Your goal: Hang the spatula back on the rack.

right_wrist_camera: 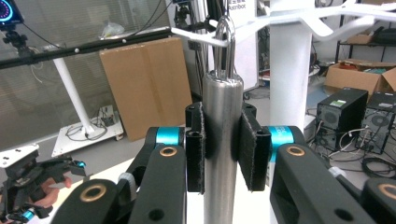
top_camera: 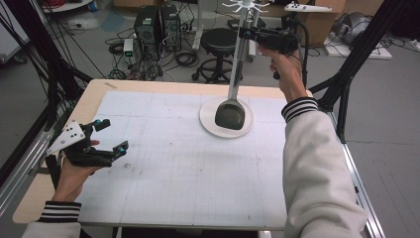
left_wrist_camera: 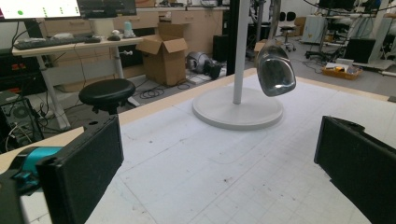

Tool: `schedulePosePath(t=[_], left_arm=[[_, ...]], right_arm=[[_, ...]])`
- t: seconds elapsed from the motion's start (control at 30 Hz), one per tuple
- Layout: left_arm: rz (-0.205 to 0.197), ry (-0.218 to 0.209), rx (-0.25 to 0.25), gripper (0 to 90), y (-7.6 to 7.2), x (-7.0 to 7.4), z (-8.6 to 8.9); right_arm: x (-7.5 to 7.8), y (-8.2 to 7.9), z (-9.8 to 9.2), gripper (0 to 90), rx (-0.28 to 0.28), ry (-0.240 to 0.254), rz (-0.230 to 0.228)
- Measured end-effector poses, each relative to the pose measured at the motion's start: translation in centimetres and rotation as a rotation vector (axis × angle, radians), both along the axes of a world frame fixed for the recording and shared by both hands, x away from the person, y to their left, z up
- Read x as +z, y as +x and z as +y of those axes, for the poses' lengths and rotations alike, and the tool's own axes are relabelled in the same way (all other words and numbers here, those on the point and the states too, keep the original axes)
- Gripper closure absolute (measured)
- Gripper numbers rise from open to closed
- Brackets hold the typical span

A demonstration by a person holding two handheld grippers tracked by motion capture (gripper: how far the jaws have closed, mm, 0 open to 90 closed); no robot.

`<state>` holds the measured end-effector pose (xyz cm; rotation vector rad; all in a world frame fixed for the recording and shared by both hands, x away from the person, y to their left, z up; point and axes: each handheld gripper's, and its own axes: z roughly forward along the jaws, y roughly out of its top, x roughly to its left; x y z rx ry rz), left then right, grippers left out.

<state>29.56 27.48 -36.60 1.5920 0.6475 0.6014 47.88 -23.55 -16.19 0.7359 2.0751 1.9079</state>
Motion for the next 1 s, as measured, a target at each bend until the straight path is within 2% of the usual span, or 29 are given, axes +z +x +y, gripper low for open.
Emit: schedulePosePath(t=[0.1, 0.2, 0.27, 0.43, 0.7, 0.8, 1.0], left_arm=[[0.001, -0.001, -0.001, 1.7, 0.0, 0.0, 0.0], [0.002, -0.004, 0.002, 1.7, 0.0, 0.0, 0.1], [0.002, -0.007, 0.003, 1.8, 0.0, 0.0, 0.2], [0.016, -0.015, 0.003, 1.8, 0.1, -0.1, 0.2], [0.025, -0.009, 0.004, 1.7, 0.0, -0.1, 0.1], [0.022, -0.004, 0.003, 1.7, 0.0, -0.1, -0.1], [0.031, -0.008, -0.009, 1.7, 0.1, -0.1, -0.3]], right_arm=[[-0.2, 0.1, 0.3, 74.0, -0.020, -0.029, -0.013], [-0.3, 0.0, 0.5, 71.7, -0.045, -0.039, -0.040], [-0.2, -0.2, 0.7, 65.2, -0.065, -0.038, -0.049], [-0.5, -1.3, 0.7, 55.3, -0.129, -0.082, -0.068], [-2.2, -4.2, -1.3, 46.8, -0.226, -0.089, -0.088], [-2.9, -5.5, -1.8, 45.3, -0.238, -0.102, -0.097], [-4.4, -8.6, -2.2, 29.3, -0.274, -0.158, -0.100]])
